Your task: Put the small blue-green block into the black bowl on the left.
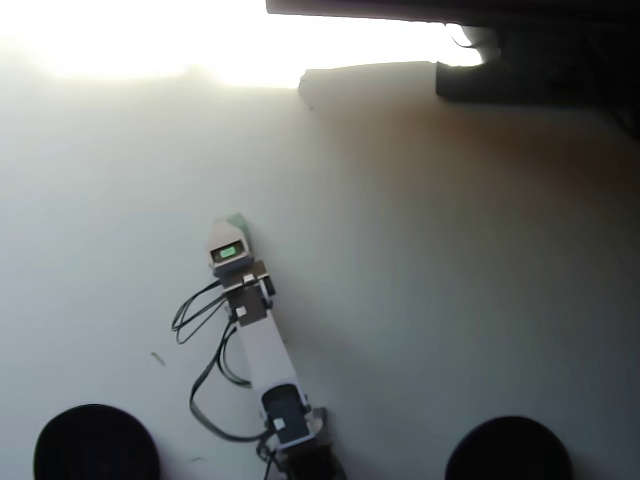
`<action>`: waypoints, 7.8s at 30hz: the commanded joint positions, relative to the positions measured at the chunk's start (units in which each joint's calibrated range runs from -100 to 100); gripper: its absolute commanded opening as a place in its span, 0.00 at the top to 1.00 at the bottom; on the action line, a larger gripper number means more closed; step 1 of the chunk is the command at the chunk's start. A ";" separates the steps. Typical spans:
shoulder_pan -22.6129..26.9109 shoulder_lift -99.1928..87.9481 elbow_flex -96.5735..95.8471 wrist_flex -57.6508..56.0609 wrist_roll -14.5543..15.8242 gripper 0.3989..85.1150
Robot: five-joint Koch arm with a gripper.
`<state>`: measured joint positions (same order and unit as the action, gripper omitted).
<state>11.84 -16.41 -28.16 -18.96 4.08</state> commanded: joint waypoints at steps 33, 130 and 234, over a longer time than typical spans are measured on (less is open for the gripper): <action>40.24 -28.85 16.89 -23.48 -1.07 0.97; -15.58 -37.52 -59.27 31.98 -3.22 0.43; -15.58 -37.52 -59.27 31.98 -3.27 0.43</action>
<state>-4.03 -55.18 -86.89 13.12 0.76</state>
